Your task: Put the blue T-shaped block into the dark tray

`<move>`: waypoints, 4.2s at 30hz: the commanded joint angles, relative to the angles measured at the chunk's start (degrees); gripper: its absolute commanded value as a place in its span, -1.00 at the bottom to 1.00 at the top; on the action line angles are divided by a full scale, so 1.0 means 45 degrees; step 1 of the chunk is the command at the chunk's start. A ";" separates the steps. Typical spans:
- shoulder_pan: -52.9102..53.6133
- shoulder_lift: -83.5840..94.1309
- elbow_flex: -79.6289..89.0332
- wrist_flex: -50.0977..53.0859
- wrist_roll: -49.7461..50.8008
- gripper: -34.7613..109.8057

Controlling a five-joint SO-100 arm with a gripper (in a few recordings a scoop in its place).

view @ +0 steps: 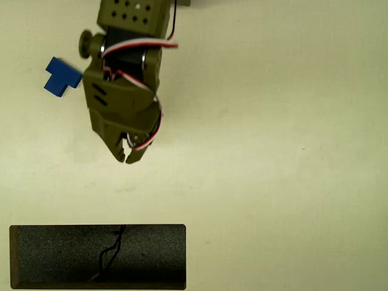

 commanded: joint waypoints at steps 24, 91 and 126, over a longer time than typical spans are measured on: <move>0.6309 0.4082 0.4277 0.4980 -0.8945 -0.52; 0.5801 -0.8281 0.2480 -1.0898 -0.8574 -0.52; 0.6719 -1.0742 -0.0449 -1.1152 -1.0352 -0.52</move>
